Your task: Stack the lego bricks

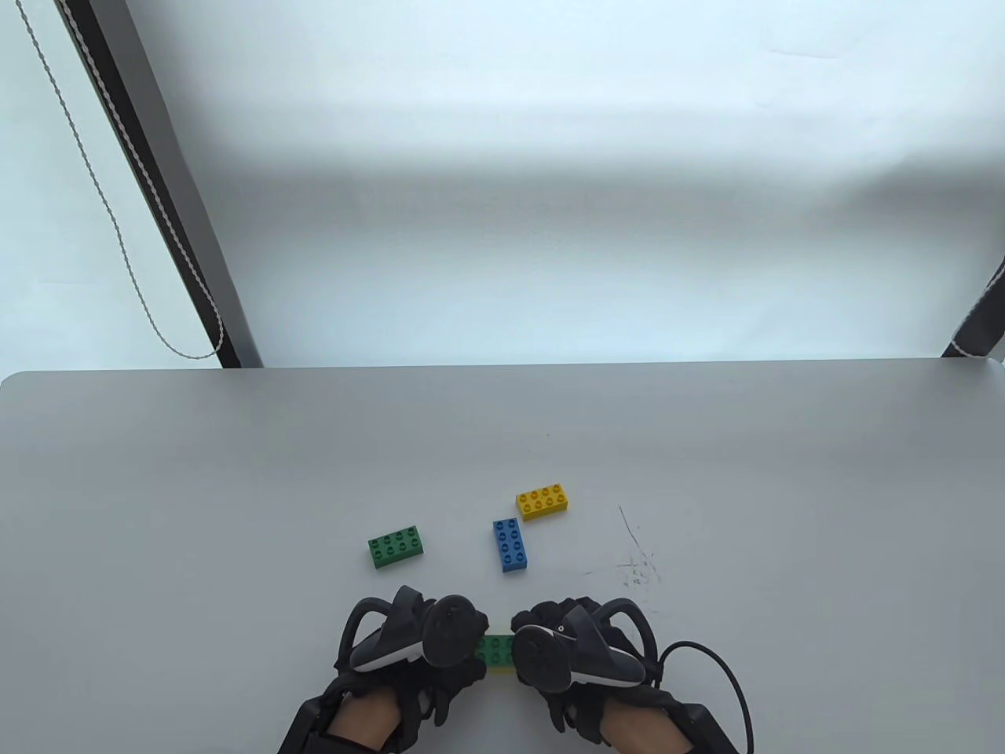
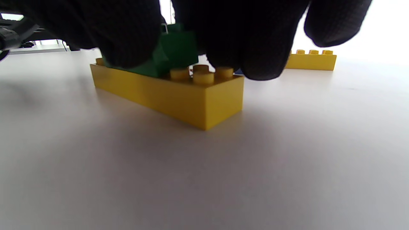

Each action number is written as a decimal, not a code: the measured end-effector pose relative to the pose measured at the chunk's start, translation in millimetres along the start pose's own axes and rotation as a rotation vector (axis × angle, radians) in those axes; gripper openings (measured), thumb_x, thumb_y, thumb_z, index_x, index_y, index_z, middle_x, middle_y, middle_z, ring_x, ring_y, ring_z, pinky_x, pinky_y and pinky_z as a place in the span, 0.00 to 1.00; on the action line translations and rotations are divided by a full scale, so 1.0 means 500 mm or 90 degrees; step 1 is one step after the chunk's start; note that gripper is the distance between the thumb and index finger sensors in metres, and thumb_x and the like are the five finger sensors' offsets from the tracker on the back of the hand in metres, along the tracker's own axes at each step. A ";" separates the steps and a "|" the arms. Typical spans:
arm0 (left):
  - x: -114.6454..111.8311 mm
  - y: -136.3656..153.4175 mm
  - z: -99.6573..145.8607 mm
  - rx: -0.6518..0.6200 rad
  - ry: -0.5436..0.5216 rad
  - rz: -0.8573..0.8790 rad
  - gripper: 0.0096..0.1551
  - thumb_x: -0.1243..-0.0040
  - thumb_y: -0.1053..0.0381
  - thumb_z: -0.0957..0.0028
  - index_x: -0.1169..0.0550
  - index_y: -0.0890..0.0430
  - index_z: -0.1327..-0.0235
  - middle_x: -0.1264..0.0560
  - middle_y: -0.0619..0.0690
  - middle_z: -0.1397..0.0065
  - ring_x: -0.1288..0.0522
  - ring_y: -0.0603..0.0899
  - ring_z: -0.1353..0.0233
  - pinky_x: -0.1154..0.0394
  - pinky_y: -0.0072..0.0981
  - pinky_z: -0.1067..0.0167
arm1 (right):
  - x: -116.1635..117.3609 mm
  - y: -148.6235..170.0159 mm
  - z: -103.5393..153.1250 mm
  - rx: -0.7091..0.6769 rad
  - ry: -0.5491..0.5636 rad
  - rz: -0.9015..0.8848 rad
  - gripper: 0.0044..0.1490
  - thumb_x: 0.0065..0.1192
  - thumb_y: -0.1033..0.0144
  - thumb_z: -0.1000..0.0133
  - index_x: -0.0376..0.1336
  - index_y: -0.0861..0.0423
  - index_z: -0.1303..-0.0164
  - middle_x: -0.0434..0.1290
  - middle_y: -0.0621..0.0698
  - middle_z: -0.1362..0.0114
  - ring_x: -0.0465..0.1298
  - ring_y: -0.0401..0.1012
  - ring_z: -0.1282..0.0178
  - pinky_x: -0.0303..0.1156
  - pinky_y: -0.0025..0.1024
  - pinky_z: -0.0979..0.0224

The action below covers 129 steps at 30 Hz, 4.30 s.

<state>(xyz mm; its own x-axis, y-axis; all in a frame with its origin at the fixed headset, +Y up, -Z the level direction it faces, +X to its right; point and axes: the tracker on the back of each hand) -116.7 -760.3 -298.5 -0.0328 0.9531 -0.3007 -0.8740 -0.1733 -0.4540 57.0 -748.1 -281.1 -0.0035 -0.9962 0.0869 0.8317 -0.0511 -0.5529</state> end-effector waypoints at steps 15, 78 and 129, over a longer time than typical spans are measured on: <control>-0.009 0.017 -0.007 0.027 0.041 0.077 0.38 0.40 0.37 0.58 0.30 0.48 0.33 0.28 0.51 0.26 0.30 0.60 0.26 0.32 0.63 0.32 | 0.008 0.013 -0.004 0.027 -0.016 -0.067 0.42 0.69 0.52 0.58 0.62 0.59 0.37 0.74 0.58 0.35 0.79 0.55 0.39 0.71 0.62 0.35; -0.009 0.029 -0.021 0.049 0.164 0.149 0.40 0.43 0.36 0.55 0.37 0.46 0.29 0.39 0.49 0.21 0.43 0.59 0.23 0.44 0.64 0.28 | 0.021 0.177 -0.305 0.228 -0.041 0.058 0.44 0.69 0.63 0.56 0.53 0.49 0.30 0.61 0.52 0.23 0.69 0.61 0.27 0.66 0.65 0.30; -0.022 0.026 -0.010 0.064 0.149 0.151 0.40 0.46 0.36 0.54 0.39 0.45 0.28 0.41 0.48 0.20 0.45 0.58 0.22 0.46 0.63 0.27 | -0.075 0.107 0.001 0.071 0.011 0.035 0.43 0.72 0.59 0.59 0.58 0.55 0.33 0.69 0.57 0.31 0.76 0.57 0.36 0.70 0.62 0.33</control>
<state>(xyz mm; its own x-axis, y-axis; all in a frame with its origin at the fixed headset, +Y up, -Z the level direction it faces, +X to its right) -125.3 -774.3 -305.6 -0.1390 0.8040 -0.5782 -0.8993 -0.3469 -0.2661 102.0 -713.6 -313.6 0.0346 -0.9984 0.0447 0.8877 0.0102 -0.4602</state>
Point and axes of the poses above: the tracker on the back of each hand, its own y axis roughly to the little-finger side, its own z axis roughly from the fingertips to the wrist, x = y × z
